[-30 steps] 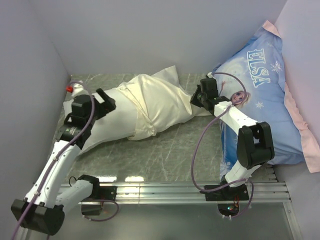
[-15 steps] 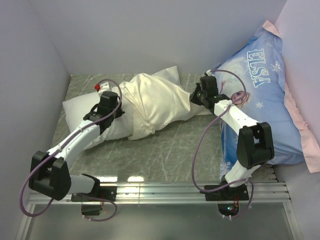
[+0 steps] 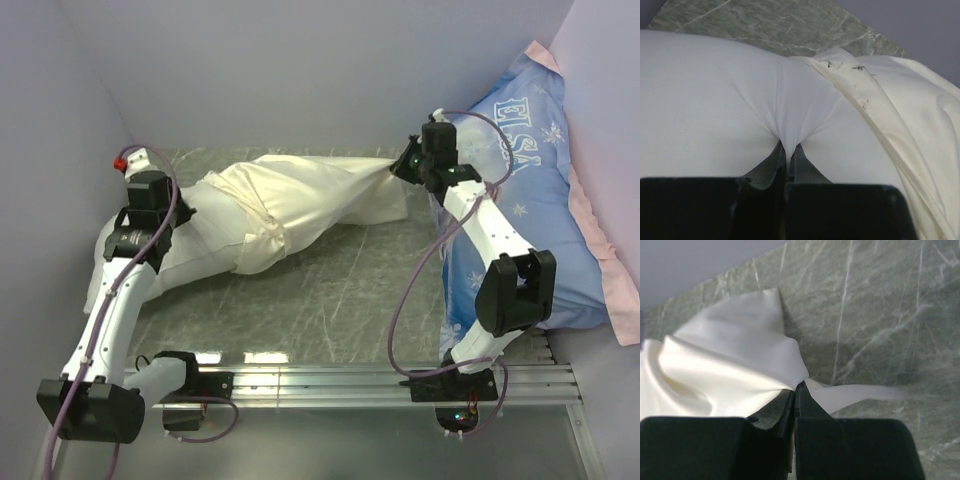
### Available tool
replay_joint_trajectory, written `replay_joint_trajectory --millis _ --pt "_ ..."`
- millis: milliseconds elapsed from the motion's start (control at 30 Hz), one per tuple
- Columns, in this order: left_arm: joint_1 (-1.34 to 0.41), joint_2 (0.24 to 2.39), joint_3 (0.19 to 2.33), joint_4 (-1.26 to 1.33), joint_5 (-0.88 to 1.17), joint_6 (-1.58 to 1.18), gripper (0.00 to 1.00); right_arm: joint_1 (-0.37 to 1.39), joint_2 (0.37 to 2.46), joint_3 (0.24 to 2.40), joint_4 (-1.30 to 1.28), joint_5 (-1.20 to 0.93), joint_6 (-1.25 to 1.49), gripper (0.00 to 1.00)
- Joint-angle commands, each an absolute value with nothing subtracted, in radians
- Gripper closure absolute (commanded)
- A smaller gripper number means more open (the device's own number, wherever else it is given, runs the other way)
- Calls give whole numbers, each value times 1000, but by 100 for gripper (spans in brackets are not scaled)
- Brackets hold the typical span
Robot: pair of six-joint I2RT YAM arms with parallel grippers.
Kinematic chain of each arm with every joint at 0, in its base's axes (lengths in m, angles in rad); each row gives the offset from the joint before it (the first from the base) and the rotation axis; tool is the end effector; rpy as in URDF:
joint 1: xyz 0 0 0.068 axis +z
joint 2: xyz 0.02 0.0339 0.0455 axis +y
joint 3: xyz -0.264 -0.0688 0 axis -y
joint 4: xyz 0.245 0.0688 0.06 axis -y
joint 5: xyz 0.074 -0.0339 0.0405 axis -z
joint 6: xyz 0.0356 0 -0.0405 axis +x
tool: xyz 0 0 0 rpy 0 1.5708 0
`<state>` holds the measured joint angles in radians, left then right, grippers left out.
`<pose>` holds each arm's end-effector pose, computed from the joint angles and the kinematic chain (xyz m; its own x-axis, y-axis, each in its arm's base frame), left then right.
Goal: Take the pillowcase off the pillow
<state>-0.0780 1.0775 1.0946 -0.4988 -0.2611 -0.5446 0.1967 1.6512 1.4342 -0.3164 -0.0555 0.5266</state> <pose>0.2350 -0.0091 0.3600 -0.3159 -0.4774 -0.8200 -0.3700 0.8578 -0.3568 0.3798 0.0777 0.3268 -0.5527 0.4015 -0.7302 0.0414 0.8884 0.4572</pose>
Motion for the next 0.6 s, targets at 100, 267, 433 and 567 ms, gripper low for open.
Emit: replay_joint_trajectory --millis 100,267,433,567 --pt "37 993 1098 -449 -238 -511 100 28 1578 1699 -414 52 517 100" --pt "51 965 1062 -446 -245 -526 100 -54 1563 1775 -428 40 577 100" --pt "78 954 1042 -442 -224 -538 100 -60 1586 1917 -456 86 623 100" --pt "84 951 1016 -426 -213 -548 100 -84 1549 1968 -433 144 630 100"
